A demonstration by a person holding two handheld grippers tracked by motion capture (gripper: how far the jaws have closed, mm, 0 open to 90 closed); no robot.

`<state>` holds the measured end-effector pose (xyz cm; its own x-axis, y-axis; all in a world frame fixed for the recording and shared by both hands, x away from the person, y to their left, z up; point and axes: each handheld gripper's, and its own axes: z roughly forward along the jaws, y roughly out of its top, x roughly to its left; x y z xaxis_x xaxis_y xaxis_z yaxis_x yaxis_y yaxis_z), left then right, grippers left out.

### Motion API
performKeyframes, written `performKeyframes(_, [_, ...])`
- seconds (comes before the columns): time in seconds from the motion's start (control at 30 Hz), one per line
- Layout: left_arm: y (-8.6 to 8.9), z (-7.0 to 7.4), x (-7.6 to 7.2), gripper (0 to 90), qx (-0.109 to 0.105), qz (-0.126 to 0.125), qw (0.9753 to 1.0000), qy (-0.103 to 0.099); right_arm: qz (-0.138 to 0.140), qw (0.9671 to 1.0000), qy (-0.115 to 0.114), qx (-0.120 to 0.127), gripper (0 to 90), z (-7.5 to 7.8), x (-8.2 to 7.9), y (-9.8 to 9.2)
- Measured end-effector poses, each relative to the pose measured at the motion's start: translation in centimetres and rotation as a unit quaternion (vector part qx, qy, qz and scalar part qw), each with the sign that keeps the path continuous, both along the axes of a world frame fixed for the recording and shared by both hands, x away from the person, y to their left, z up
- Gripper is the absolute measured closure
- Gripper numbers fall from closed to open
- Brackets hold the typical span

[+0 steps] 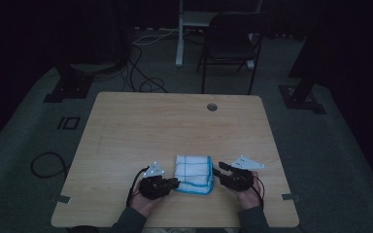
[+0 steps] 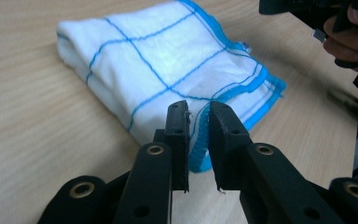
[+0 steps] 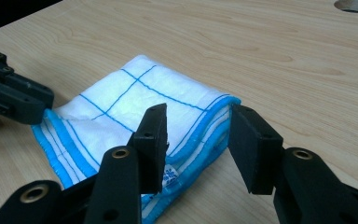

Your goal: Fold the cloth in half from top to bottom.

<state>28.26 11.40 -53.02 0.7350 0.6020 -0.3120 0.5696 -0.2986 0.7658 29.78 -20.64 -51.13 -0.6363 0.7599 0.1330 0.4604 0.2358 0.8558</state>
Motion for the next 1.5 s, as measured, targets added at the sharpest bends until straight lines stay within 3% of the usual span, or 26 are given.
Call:
performKeyframes(0.27, [1.7, -0.2, -0.9, 72.4, -0.008, 0.022, 0.9997, -0.001, -0.007, 1.0, 0.001, 0.002, 57.1, -0.1, 0.0, -0.2])
performKeyframes(0.43, [3.0, -0.1, -0.5, 71.0, -0.012, 0.045, 0.9989, -0.003, -0.013, 0.9999, 0.003, 0.0, 57.1, -0.3, 0.1, -0.4])
performKeyframes(0.7, [4.1, -0.2, 1.0, 69.5, 0.019, 0.086, 0.9953, -0.04, -0.023, 0.9997, 0.009, -0.006, 56.6, -0.9, 0.3, -0.7])
performKeyframes(0.93, [4.9, -1.0, 2.1, 65.0, 0.037, 0.104, 0.9931, -0.039, -0.044, 0.9986, 0.021, -0.02, 56.4, -1.9, 0.9, -1.2])
performKeyframes(1.1, [5.2, -1.2, 2.4, 63.6, 0.054, 0.123, 0.9902, -0.039, -0.048, 0.9982, 0.024, -0.028, 56.2, -2.0, 1.1, -1.3])
performKeyframes(1.23, [5.2, -1.4, 2.4, 62.4, 0.077, 0.144, 0.9855, -0.044, -0.053, 0.9978, 0.027, -0.031, 56.1, -2.1, 1.3, -1.4])
performKeyframes(1.33, [4.9, -1.3, 2.2, 61.5, 0.097, 0.151, 0.9819, -0.059, -0.057, 0.9975, 0.026, -0.032, 56.1, -2.2, 1.5, -1.6])
performKeyframes(1.5, [4.7, -1.3, 2.2, 61.2, 0.108, 0.157, 0.9796, -0.063, -0.064, 0.9969, 0.028, -0.036, 56.1, -2.3, 1.6, -1.8])
